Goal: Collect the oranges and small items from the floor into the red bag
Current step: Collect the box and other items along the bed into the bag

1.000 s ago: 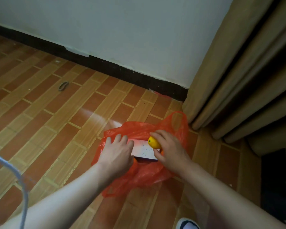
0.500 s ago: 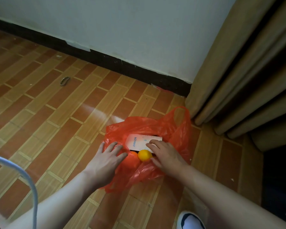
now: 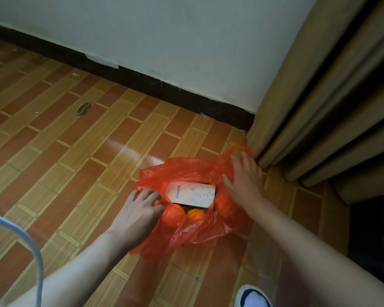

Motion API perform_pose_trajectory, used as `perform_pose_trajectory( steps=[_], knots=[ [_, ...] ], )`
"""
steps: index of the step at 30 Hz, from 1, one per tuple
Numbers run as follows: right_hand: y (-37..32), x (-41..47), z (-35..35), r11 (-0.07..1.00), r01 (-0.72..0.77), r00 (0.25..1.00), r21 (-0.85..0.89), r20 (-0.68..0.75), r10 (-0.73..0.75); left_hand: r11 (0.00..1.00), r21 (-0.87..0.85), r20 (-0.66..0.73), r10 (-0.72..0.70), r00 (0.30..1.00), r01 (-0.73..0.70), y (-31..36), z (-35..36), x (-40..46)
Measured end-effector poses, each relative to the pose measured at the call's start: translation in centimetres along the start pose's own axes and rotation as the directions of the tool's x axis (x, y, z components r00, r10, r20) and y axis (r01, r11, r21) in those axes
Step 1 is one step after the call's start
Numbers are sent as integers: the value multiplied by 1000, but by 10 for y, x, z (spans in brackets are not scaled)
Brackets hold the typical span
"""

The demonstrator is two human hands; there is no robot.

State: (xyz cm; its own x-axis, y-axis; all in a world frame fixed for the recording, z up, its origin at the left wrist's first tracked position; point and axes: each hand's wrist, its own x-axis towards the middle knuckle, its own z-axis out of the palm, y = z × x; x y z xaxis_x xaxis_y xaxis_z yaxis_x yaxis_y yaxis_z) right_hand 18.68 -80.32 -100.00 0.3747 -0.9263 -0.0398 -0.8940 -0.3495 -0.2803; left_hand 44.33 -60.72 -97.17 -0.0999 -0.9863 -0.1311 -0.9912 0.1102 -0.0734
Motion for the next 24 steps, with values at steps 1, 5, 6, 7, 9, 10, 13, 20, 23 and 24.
perform_pose_trajectory(
  steps=[1,5,6,7,9,10,13,20,23,24],
  knots=[
    [0,6,-2,1000,-30,1000,6,3,30,1000,-14,-32,-2,999,1,1,-2,3],
    [8,42,-5,972,-210,978,102,15,209,996,-85,-109,-24,994,14,5,-15,17],
    [12,53,-5,952,-269,963,146,41,266,995,-101,-124,-28,992,16,7,-19,19],
    [15,62,-5,928,-319,948,191,81,309,993,-115,-141,-33,989,17,7,-23,22],
    [18,74,-5,882,-376,926,284,154,345,990,-137,-168,-44,985,21,8,-31,26],
    [17,77,-5,858,-386,922,338,170,348,989,-146,-175,-49,983,24,8,-35,27],
    [6,73,-10,804,-346,936,484,114,334,987,-160,-188,-56,981,26,6,-47,26],
    [-50,16,-76,762,-204,975,614,61,212,979,-192,-102,-88,991,67,11,-115,3],
    [-74,-14,-129,777,-179,984,603,97,151,967,-240,-50,-105,993,90,20,-165,-12],
    [-80,-21,-149,786,-160,987,598,91,131,963,-254,-39,-105,994,92,23,-183,-16]
  ],
)
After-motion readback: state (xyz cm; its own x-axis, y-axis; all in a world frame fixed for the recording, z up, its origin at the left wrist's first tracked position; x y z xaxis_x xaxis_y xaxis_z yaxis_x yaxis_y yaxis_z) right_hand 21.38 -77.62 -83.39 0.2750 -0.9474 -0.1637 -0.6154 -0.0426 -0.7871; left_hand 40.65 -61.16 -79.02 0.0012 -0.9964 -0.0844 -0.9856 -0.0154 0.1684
